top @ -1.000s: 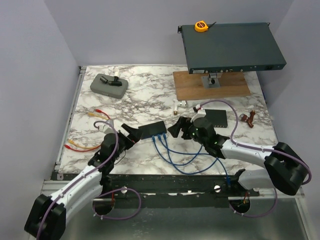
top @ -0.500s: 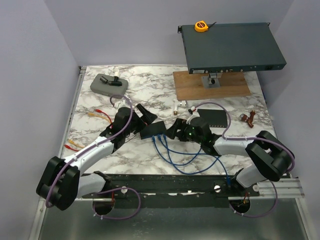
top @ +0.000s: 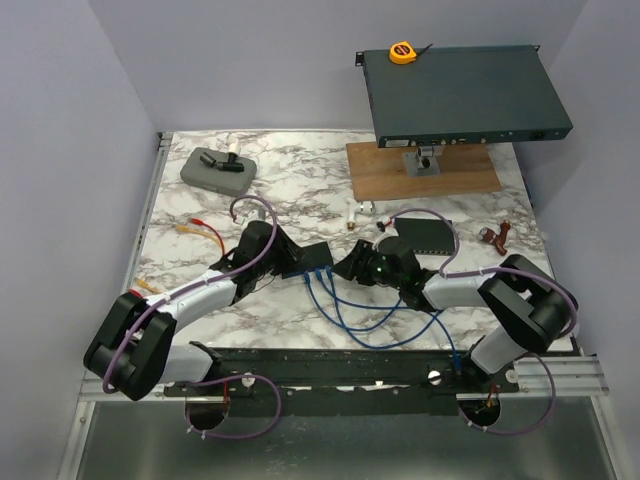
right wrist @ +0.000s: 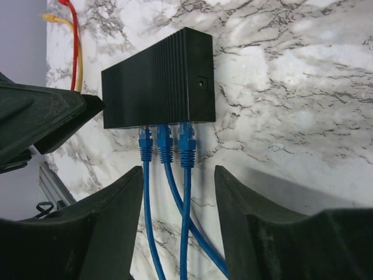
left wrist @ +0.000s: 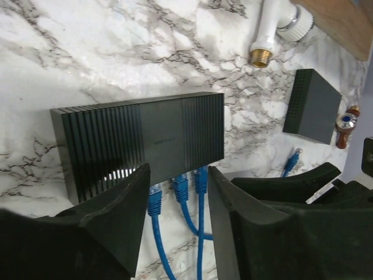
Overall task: Pull the plug from the switch port
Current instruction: Pull the connector from the switch port.
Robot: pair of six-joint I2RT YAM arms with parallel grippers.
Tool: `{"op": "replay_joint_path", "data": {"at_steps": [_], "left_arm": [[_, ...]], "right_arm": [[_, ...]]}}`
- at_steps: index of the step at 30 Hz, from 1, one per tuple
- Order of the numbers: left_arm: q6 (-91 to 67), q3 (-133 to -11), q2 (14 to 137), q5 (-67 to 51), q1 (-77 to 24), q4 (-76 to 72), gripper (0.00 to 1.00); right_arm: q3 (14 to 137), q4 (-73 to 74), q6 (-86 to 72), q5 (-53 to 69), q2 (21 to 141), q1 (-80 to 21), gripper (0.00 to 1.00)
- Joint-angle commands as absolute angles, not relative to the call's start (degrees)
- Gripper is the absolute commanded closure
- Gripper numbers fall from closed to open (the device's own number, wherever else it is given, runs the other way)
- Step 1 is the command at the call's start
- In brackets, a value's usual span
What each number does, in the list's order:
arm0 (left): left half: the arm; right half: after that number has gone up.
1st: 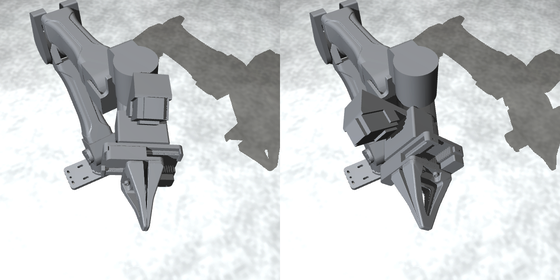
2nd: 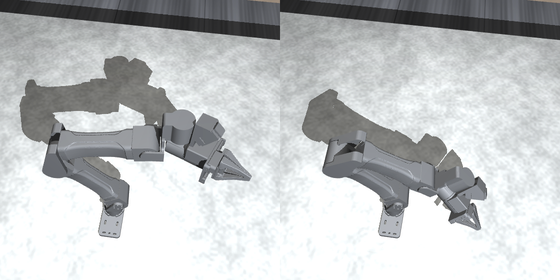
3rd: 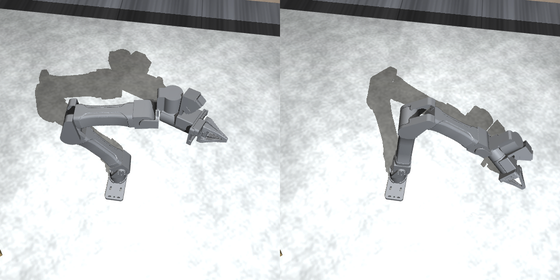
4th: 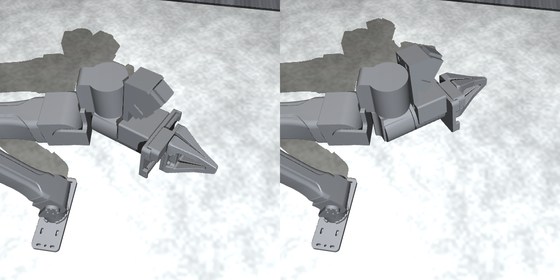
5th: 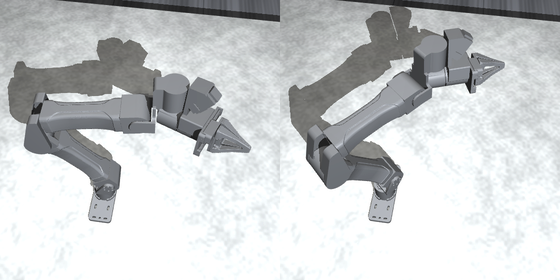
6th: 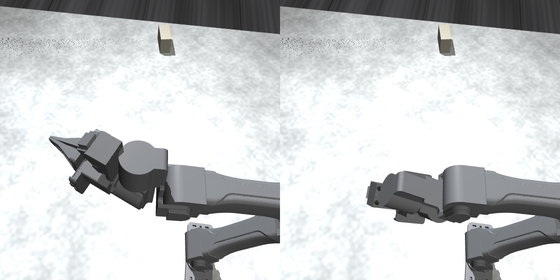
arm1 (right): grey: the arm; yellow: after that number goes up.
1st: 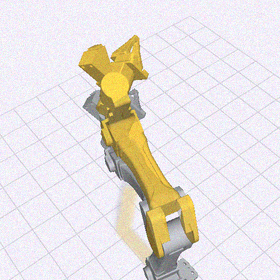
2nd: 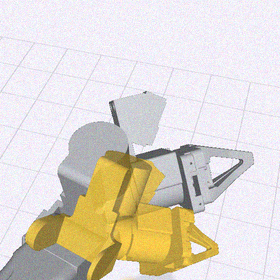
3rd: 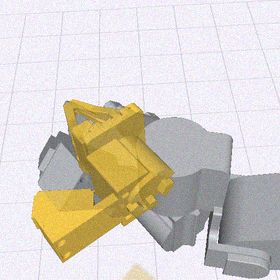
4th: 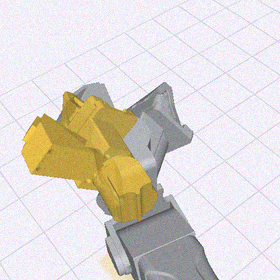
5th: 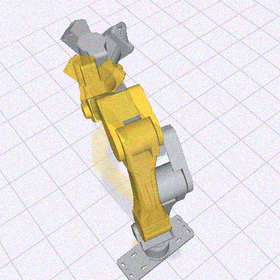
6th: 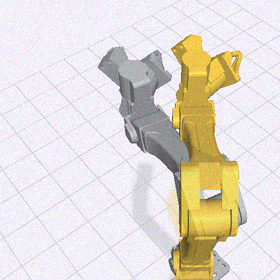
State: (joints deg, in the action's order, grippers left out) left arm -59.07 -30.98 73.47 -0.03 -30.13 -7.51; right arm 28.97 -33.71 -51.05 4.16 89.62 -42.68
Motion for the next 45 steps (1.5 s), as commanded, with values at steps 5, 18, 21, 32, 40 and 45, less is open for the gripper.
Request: {"op": "replay_joint_path", "data": {"at_steps": [5, 18, 21, 32, 40, 45], "left_arm": [[-58.87, -28.93, 75.58, 2.89, -30.5, -9.55, 0.63], [-59.24, -27.21, 77.55, 2.75, -30.5, -10.98, 0.65], [-59.33, -26.93, 77.91, 2.47, -30.5, -11.54, 0.66], [-59.34, -26.1, 79.19, 1.57, -30.49, -13.1, 0.66], [-59.33, -25.53, 79.77, 1.12, -30.5, -13.88, 0.67], [-59.35, -25.1, 80.22, 0.73, -30.5, -14.48, 0.67]], "right_arm": [[30.98, -36.44, -53.91, 3.9, 95.09, -42.3, 0.55], [33.68, -38.88, -55.92, 6.88, 101.47, -41.32, 0.64], [33.93, -39.39, -56.25, 7.42, 102.19, -41.13, 0.64], [35.71, -39.38, -56.56, 8.37, 104.88, -40.97, 0.67], [35.71, -40.03, -57.39, 9.17, 105.91, -40.1, 0.73], [34.94, -41.67, -57.49, 10.03, 106.34, -39.29, 0.79]]}}
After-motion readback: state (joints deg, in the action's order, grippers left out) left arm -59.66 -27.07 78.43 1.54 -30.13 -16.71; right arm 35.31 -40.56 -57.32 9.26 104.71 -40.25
